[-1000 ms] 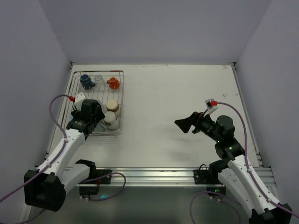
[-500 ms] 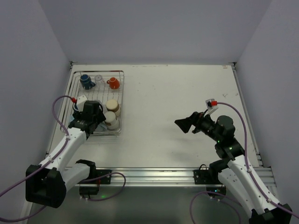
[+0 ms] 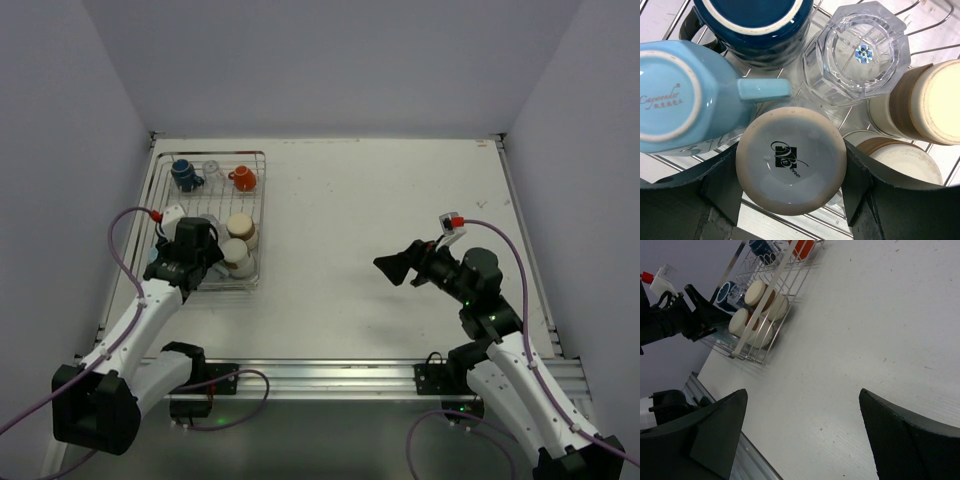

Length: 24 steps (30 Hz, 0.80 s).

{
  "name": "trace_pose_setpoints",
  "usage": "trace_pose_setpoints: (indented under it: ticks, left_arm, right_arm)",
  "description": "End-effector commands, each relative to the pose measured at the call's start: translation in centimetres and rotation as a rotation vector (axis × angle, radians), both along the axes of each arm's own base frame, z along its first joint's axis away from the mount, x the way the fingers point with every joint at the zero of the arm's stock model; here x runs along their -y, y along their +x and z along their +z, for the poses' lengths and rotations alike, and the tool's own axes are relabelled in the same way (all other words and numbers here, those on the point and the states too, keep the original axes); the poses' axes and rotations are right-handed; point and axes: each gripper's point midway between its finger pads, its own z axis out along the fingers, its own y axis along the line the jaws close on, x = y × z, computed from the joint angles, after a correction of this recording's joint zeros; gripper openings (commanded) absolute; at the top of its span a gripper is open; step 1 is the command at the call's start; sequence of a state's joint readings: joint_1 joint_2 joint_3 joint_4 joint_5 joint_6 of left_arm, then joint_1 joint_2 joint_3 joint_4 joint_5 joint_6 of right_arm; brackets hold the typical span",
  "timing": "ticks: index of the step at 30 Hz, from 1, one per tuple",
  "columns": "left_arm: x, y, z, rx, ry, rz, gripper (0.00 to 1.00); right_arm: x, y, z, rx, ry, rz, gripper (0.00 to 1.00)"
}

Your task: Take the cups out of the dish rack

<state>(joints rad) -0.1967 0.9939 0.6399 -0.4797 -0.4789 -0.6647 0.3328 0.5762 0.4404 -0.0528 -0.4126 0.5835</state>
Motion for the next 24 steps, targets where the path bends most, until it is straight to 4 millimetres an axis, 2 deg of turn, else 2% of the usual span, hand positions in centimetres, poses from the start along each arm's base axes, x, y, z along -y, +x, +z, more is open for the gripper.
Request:
trace_pose_setpoints:
  ticks: [1,5,9,10,16,20,21,22,23,24]
  left_arm:
    - [-0.4,1.5,3.5,0.132,0.012,0.014,0.30]
    - [-0.2,1.5,5.1,0.167,0.010,-0.008,0.20]
    - [-0.5,1.1,7.1,0.210,0.017,-0.012,0.17]
    - [-0.4,1.0,7.4,0.218,0.018,-0.015,0.15]
    - [-0.5,0.3,9.3,0.270,0.012,-0.029,0.11]
    - [-0.2,0.1,10.1,0.293,-0.004,-0.046,0.09]
    - [-0.1,0.1,10.5,0.306,-0.010,-0.051,0.09]
    - [0.0,0.1,11.2,0.323,-0.015,-0.056,0.08]
    - [0.0,0.1,11.6,0.334,-0.015,-0.060,0.08]
    - [0.1,0.0,12.1,0.347,-0.017,-0.063,0.08]
  right_arm:
    - [-0.4,0.0,0.6,0.023,0.013,0.026,0.95]
    - [-0.5,0.0,0.7,0.021,0.018,0.031,0.95]
    - [-1.0,-0.2,0.7,-0.002,0.036,0.051,0.95]
    - [-1.3,-0.1,1.4,0.021,0.053,0.059,0.94]
    - [-3.5,-0.3,2.4,0.006,0.113,0.105,0.94]
    - [-6.1,-0.1,3.0,-0.017,0.137,0.152,0.94]
    - [-6.8,0.1,3.7,-0.019,0.155,0.161,0.94]
    - [-7.6,0.6,3.6,-0.026,0.160,0.169,0.94]
    - [-8.6,0.3,3.7,-0.031,0.167,0.197,0.94]
    - [-9.3,0.5,4.7,-0.020,0.186,0.205,0.94]
